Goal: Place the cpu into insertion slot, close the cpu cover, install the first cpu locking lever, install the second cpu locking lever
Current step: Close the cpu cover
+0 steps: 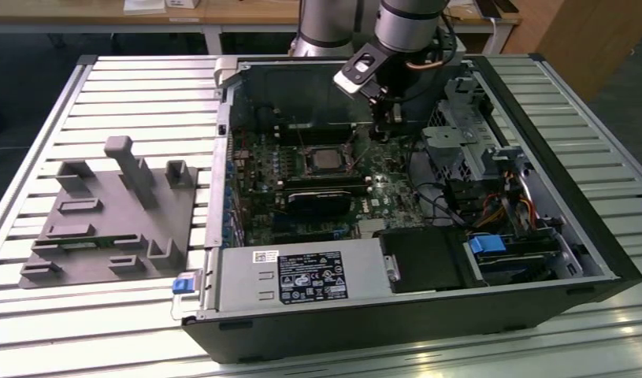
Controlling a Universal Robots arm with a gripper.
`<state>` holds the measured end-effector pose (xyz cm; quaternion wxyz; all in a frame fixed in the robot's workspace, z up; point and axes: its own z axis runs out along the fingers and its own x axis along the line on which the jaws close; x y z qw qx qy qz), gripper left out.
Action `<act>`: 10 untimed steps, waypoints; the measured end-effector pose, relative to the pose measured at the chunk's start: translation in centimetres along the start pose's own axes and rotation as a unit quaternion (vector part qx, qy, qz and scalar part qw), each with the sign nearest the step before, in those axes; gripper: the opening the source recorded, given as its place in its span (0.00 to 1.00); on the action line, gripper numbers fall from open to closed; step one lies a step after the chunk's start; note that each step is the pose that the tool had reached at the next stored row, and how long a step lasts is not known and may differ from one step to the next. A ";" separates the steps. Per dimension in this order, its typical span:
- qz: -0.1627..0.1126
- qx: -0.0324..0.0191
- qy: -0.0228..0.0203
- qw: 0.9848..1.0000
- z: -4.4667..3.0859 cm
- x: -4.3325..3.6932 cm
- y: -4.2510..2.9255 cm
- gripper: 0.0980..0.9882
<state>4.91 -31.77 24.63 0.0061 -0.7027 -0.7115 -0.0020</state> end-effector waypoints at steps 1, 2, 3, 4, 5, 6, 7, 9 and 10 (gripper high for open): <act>0.000 0.000 0.000 1.000 0.00 0.01 -0.19 0.01; 0.000 0.000 0.000 1.000 0.00 0.01 -0.38 0.01; 0.000 0.000 0.000 1.000 0.00 0.01 -0.55 0.01; 0.000 0.000 0.000 1.000 0.01 0.02 -0.72 0.01; 0.000 0.000 0.000 1.000 0.01 0.03 -0.92 0.01; 0.000 0.000 0.000 1.000 0.02 0.04 -1.12 0.01; 0.000 0.000 0.000 1.000 0.03 0.04 -1.30 0.01; 0.000 0.000 0.000 1.000 0.06 0.07 -1.64 0.01; 0.000 0.000 0.000 1.000 0.08 0.08 -1.77 0.01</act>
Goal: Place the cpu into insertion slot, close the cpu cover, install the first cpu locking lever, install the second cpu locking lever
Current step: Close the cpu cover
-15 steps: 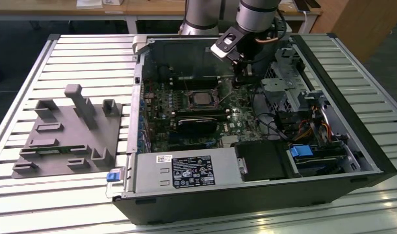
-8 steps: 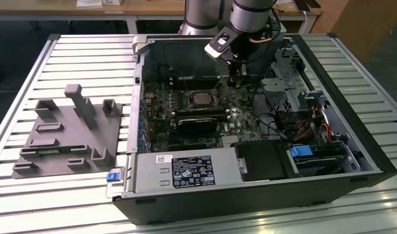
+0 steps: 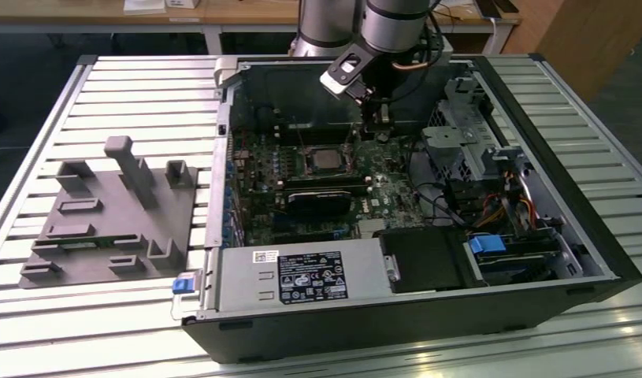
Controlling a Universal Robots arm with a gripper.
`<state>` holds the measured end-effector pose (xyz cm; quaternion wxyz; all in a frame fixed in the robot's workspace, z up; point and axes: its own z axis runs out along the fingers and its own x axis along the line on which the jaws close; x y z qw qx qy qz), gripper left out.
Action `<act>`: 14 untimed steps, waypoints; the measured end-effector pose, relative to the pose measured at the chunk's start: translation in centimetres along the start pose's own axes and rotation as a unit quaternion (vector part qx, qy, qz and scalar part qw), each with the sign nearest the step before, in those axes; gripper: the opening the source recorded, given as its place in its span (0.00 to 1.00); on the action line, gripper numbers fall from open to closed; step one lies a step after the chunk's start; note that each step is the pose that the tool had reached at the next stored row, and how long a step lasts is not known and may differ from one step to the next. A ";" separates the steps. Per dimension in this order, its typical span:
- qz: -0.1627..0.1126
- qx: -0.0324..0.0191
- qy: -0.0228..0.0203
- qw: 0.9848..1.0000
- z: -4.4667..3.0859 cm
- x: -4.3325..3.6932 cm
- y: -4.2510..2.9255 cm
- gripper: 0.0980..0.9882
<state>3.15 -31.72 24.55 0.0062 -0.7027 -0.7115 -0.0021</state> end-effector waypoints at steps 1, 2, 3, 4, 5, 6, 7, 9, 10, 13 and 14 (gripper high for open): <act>0.000 0.000 0.000 1.000 0.02 0.01 -0.12 0.01; 0.000 0.000 0.000 1.000 0.04 0.02 -0.23 0.01; 0.000 0.000 0.000 1.000 0.06 0.04 -0.33 0.01; 0.000 0.000 0.000 1.000 0.08 0.05 -0.44 0.01; 0.000 0.000 0.000 1.000 0.11 0.07 -0.53 0.01; 0.000 0.000 0.000 1.000 0.14 0.08 -0.61 0.01; 0.000 0.000 0.000 1.000 0.17 0.10 -0.69 0.01; 0.000 0.000 0.000 1.000 0.24 0.15 -0.85 0.01; 0.000 0.000 0.000 1.000 0.29 0.17 -0.91 0.01; 0.000 0.000 0.000 1.000 0.44 0.26 -1.05 0.01; 0.000 0.000 0.000 1.000 0.48 0.29 -1.10 0.01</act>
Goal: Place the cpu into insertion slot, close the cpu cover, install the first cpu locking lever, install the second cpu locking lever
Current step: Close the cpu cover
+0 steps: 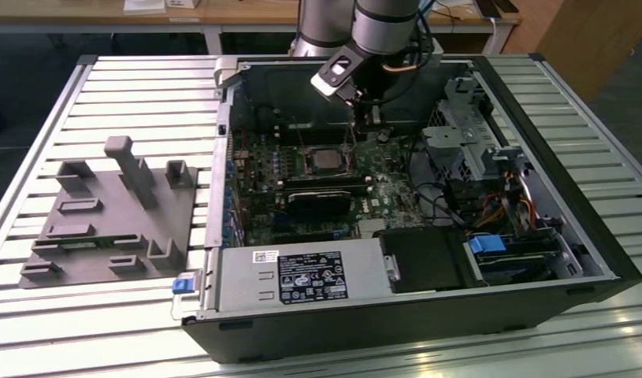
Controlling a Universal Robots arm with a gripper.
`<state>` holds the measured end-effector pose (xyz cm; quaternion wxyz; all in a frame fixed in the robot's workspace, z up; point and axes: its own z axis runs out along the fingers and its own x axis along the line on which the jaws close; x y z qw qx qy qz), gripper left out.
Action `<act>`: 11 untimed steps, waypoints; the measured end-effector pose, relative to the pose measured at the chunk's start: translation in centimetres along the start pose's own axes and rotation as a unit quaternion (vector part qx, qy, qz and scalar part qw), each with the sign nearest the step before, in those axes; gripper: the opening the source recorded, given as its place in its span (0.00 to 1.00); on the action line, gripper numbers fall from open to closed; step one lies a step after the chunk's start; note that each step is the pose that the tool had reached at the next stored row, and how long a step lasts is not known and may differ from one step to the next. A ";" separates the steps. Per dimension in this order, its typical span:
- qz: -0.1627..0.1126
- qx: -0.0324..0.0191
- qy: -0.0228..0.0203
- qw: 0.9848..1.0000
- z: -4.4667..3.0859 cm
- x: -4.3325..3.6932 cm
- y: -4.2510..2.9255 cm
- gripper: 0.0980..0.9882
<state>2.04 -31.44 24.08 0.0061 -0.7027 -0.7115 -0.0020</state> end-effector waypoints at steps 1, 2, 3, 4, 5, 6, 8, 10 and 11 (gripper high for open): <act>0.000 0.000 0.000 1.000 0.05 0.02 -0.05 0.01; 0.000 0.000 0.000 1.000 0.10 0.04 -0.11 0.01; 0.000 0.000 0.000 1.000 0.16 0.06 -0.17 0.01; 0.000 0.000 0.000 1.000 0.21 0.08 -0.22 0.01; 0.000 0.000 0.000 1.000 0.26 0.09 -0.27 0.01; 0.000 0.000 0.000 1.000 0.32 0.12 -0.33 0.01; 0.000 0.000 0.000 1.000 0.43 0.16 -0.43 0.01; 0.000 0.000 0.000 1.000 0.55 0.18 -0.52 0.01; 0.000 0.000 0.000 1.000 0.62 0.19 -0.57 0.01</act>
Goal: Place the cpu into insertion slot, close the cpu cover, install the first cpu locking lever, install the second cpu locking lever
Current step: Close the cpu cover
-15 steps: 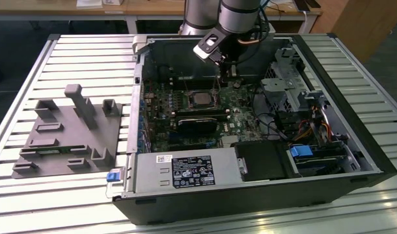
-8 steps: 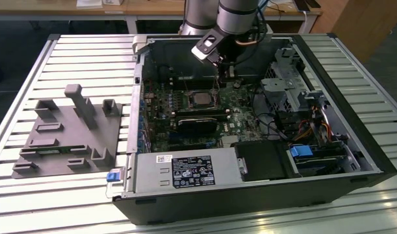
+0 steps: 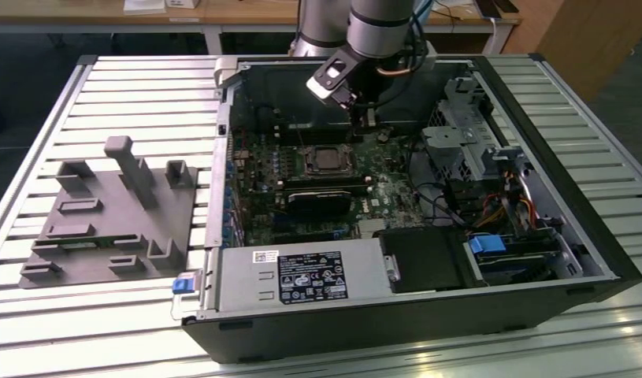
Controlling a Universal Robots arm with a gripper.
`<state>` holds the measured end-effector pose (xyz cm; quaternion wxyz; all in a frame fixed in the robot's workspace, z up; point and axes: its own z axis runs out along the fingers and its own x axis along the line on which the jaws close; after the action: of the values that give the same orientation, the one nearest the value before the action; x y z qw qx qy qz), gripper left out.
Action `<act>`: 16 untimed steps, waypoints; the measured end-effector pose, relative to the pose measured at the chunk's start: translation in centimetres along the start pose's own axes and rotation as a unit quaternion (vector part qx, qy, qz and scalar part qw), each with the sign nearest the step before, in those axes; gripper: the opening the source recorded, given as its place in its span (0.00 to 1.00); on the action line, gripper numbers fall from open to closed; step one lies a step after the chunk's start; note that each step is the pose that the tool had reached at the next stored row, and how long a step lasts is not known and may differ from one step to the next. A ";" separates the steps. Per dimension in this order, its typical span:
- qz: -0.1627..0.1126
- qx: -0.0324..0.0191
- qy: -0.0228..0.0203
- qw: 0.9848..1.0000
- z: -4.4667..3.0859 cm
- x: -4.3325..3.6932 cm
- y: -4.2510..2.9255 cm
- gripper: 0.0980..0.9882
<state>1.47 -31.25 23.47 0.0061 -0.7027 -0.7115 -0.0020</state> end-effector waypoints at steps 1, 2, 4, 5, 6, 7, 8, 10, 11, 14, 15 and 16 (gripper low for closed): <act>0.000 0.000 0.000 1.000 0.10 0.00 -0.05 0.01; 0.000 0.000 0.000 1.000 0.22 0.00 -0.10 0.01; 0.000 0.000 0.000 1.000 0.50 0.00 -0.22 0.01; 0.000 0.000 0.000 1.000 0.62 0.00 -0.30 0.01; 0.000 0.000 0.000 1.000 0.73 0.00 -0.40 0.01; 0.000 0.000 0.000 1.000 0.78 0.01 -0.54 0.01; 0.000 0.000 0.000 1.000 0.80 0.02 -0.70 0.01; 0.000 0.000 0.000 1.000 0.84 0.05 -1.04 0.01; 0.000 0.000 0.000 1.000 0.86 0.06 -1.31 0.01; 0.000 0.000 0.000 1.000 0.93 0.07 -2.12 0.01; 0.000 0.000 0.000 1.000 0.96 0.08 -2.37 0.01; 0.000 0.000 0.000 1.000 0.98 0.08 -2.58 0.01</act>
<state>-1.11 -31.20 22.51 0.0060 -0.7027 -0.7115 -0.0020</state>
